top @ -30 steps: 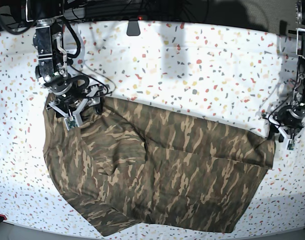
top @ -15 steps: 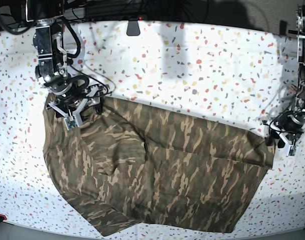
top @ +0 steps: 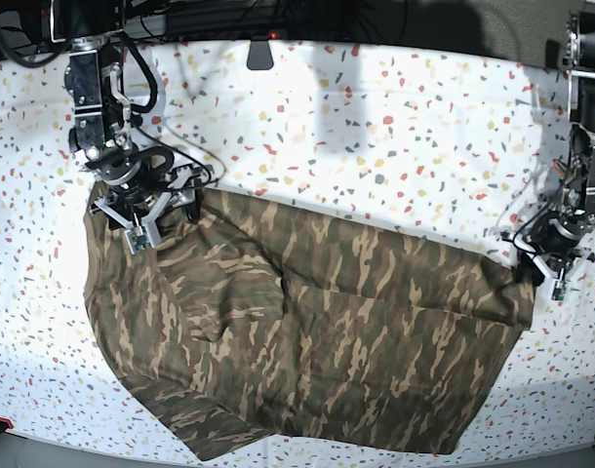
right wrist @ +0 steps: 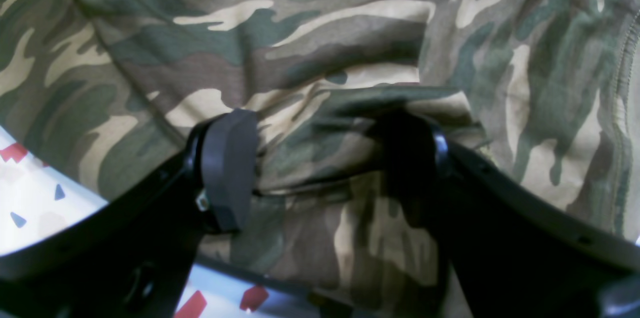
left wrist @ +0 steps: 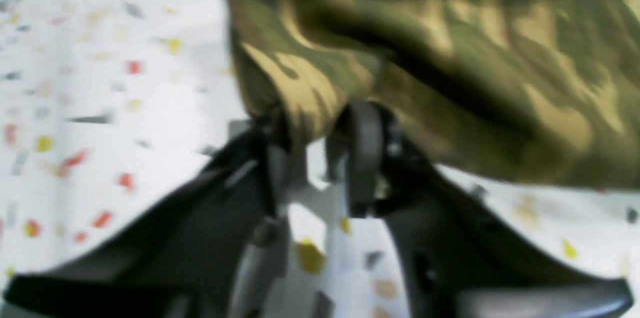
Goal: Fold the T-shirt properly
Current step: 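Pull the held shirt edge back away from the hem with both grippers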
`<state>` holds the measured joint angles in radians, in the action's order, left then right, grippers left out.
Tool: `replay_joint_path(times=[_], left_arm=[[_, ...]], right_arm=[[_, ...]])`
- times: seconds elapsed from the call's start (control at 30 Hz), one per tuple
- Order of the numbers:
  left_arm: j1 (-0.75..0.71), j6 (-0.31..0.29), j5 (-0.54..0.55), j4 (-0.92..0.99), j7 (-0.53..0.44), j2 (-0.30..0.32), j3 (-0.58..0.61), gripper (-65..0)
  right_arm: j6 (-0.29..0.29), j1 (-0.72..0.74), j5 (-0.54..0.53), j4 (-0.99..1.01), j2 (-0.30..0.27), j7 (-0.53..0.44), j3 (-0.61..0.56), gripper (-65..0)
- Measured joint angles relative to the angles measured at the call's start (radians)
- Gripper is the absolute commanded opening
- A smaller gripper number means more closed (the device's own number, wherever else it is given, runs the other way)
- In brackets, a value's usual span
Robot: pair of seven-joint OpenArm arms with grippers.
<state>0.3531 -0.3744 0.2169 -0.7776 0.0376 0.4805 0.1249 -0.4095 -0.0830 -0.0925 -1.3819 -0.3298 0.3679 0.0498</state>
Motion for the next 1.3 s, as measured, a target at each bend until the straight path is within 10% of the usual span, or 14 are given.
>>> replay_joint_path(times=[0.13, 0.63, 0.9, 1.3], left_arm=[[0.003, 0.001, 0.000, 0.000, -0.001, 0.001, 0.000, -65.0], [0.000, -0.048, -0.085, -0.001, 0.144, 0.106, 0.001, -65.0], [-0.060, -0.168, 0.010, -0.008, 0.148, 0.181, 0.001, -65.0], [-0.258, -0.160, 0.092, -0.219, 0.228, 0.264, 0.000, -65.0]], right_arm=[[0.000, 0.000, 0.000, 0.000, 0.000, 0.000, 0.000, -23.5], [-0.012, 0.000, 0.003, 0.000, -0.028, -0.007, -0.005, -23.5], [-0.038, 0.000, -0.012, 0.000, -0.055, 0.008, -0.005, -23.5], [-0.052, -0.102, -0.079, -0.071, -0.153, 0.024, -0.003, -23.5]])
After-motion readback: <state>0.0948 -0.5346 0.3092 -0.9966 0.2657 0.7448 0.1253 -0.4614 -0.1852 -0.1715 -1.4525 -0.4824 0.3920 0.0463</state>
